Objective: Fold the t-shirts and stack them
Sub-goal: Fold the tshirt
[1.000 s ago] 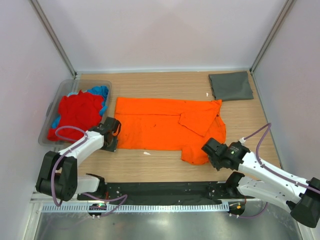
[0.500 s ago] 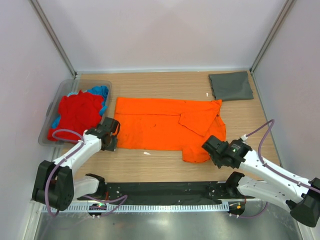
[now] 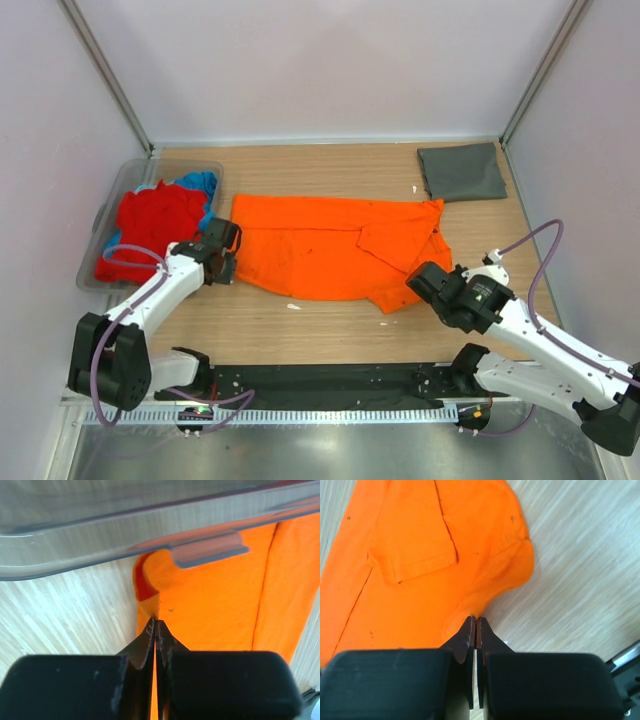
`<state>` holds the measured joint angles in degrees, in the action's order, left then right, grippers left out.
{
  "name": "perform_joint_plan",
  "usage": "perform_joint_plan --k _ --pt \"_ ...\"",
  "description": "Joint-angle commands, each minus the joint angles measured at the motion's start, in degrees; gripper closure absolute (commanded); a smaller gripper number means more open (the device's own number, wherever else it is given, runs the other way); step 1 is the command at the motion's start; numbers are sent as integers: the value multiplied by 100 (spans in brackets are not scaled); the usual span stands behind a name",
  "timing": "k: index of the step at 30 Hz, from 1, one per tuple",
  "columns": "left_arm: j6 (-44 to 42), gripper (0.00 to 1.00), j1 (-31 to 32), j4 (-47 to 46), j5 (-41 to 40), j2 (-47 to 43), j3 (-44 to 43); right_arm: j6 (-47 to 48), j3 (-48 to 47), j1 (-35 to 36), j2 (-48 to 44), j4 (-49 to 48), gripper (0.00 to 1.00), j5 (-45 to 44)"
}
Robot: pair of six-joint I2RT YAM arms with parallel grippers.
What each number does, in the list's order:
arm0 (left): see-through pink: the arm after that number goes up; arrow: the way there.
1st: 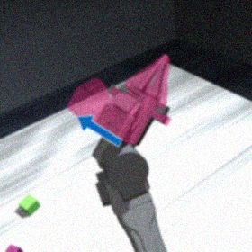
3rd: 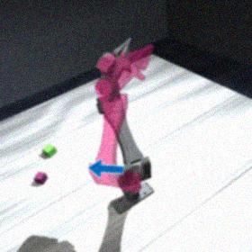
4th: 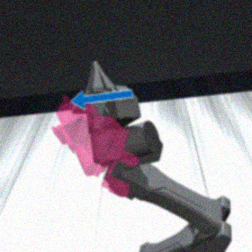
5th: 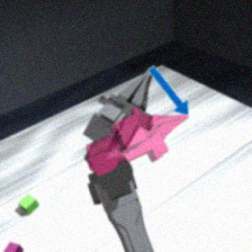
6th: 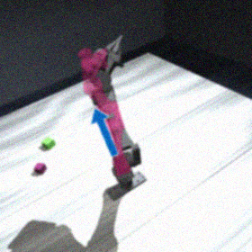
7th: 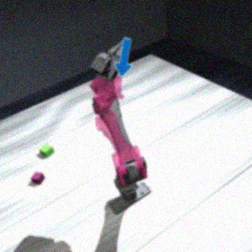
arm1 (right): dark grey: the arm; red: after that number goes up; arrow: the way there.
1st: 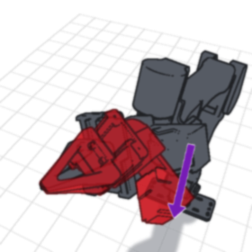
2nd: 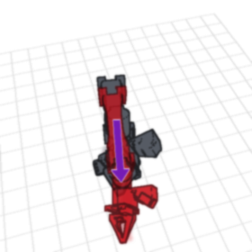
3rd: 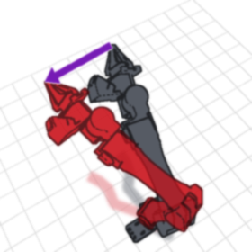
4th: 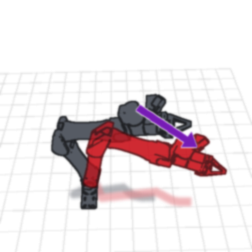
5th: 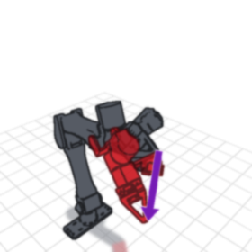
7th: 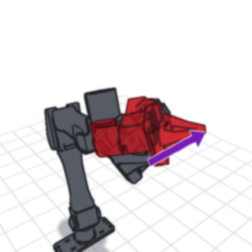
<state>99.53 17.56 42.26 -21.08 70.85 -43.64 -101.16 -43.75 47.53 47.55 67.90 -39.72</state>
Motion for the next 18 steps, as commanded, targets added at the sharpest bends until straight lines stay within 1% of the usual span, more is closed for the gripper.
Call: perform_joint_plan --k 1,3,4,5,7,9,10,11,13,14,15,16,17,18 --pt "-91 100 19 81 -370 210 -338 527 -301 29 236 -294 99 -825" --pt "-135 100 19 115 -458 367 -522 606 -493 28 412 -277 99 -992" --pt "-144 100 19 142 -493 412 -584 911 -573 20 535 -295 99 -1089" --pt "-153 100 19 160 -554 447 -645 1054 -652 2 606 -330 99 -1308" --pt "-162 100 10 195 -695 561 -794 1431 -880 -77 702 -339 99 -1467" --pt "-162 100 10 195 -766 666 -892 1748 -1030 -252 808 -487 99 -1643" --pt "-162 100 10 195 -818 806 -997 1915 -1031 -340 852 -749 99 -1644" --pt "-162 100 10 204 -819 877 -1058 2351 -1039 -436 887 -917 99 -1600" --pt "-196 100 2 239 -836 1096 -1173 2836 -996 -867 931 -1295 99 -1258" --pt "-205 100 2 230 -862 1167 -1304 3335 -952 -1042 940 -1749 99 -1100" --pt "-214 100 10 239 -880 1238 -1357 3601 -873 -1366 958 -1954 99 -751" --pt "-240 100 2 256 -898 1351 -1428 3786 -838 -1552 975 -2269 99 -617" --pt "-267 100 2 265 -985 1413 -1541 4171 -820 -1684 984 -2420 99 -476" --pt "-276 100 -7 283 -1020 1466 -1603 4349 -785 -1912 1010 -2552 99 -309"
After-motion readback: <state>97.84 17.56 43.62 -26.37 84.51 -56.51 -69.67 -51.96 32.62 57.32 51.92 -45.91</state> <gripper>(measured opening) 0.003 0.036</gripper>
